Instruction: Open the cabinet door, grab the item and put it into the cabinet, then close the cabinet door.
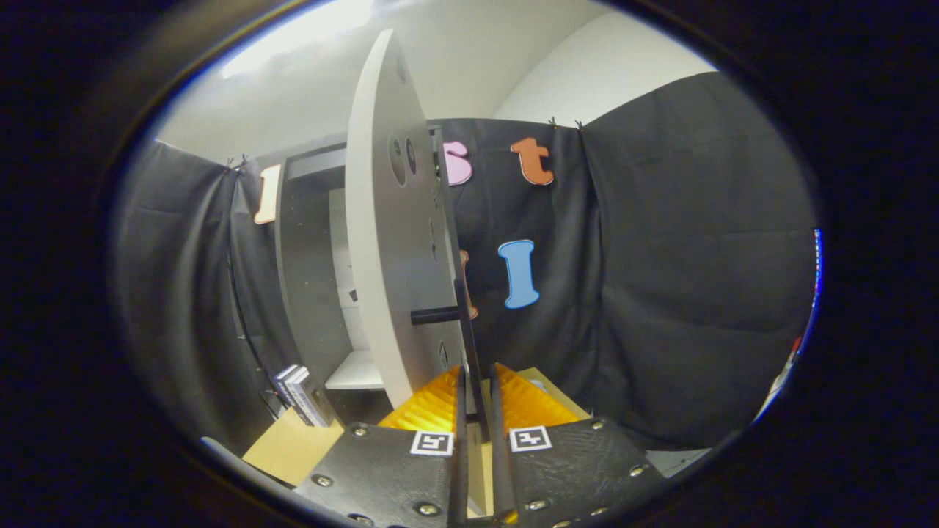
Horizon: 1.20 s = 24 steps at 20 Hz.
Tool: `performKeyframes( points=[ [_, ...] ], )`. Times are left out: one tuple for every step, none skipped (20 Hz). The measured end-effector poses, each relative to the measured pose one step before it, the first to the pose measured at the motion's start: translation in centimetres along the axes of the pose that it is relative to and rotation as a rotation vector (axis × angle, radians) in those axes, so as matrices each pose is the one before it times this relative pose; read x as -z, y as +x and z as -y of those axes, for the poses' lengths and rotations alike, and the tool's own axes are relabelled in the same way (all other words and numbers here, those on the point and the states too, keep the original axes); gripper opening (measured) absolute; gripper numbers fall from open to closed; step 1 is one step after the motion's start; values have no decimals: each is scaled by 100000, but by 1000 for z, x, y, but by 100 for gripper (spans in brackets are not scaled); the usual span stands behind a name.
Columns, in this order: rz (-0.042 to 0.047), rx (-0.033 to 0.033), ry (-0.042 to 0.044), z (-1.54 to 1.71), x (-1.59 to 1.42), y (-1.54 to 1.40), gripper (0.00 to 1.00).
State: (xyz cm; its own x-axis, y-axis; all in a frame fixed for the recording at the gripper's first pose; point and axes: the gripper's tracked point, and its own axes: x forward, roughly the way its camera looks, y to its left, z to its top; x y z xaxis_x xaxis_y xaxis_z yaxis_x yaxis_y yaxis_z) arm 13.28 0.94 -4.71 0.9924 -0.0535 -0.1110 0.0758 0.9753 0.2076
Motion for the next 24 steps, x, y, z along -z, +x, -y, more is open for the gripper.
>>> performKeyframes(
  points=[
    [80,-892,142,-165,42,-26,14],
    [220,-956,-721,34,-42,54,14],
    [358,-1051,-733,187,-37,142,14],
    [-47,-905,-256,116,-77,128,14],
    [170,-633,-36,-27,36,6,14],
    [257,-86,179,182,-79,38,14],
    [169,379,-145,195,-86,79,14],
    [361,885,-520,302,-100,98,13],
    [419,992,-913,415,-60,80,13],
    [605,997,-1223,428,-128,95,13],
    [-57,1241,-146,544,13,91,14],
    [-138,629,243,260,-56,-100,14],
    [-34,151,1059,-63,-46,-130,14],
    [422,-710,1521,-252,-112,-44,14],
    [-162,-1227,2043,-264,41,111,13],
    [-320,-1108,1782,-409,-8,-85,14],
    [575,129,694,-154,-145,-82,13],
    [1153,1578,-802,77,-298,-116,14],
    [1504,1625,-1172,518,-217,139,14],
    [1096,1710,-1054,302,-224,61,13],
    [979,1638,-974,215,-41,72,13],
    [937,824,-401,71,-152,-121,13],
    [474,632,-629,-73,-114,-66,13],
    [756,1561,-973,273,-126,-101,13]
  ],
)
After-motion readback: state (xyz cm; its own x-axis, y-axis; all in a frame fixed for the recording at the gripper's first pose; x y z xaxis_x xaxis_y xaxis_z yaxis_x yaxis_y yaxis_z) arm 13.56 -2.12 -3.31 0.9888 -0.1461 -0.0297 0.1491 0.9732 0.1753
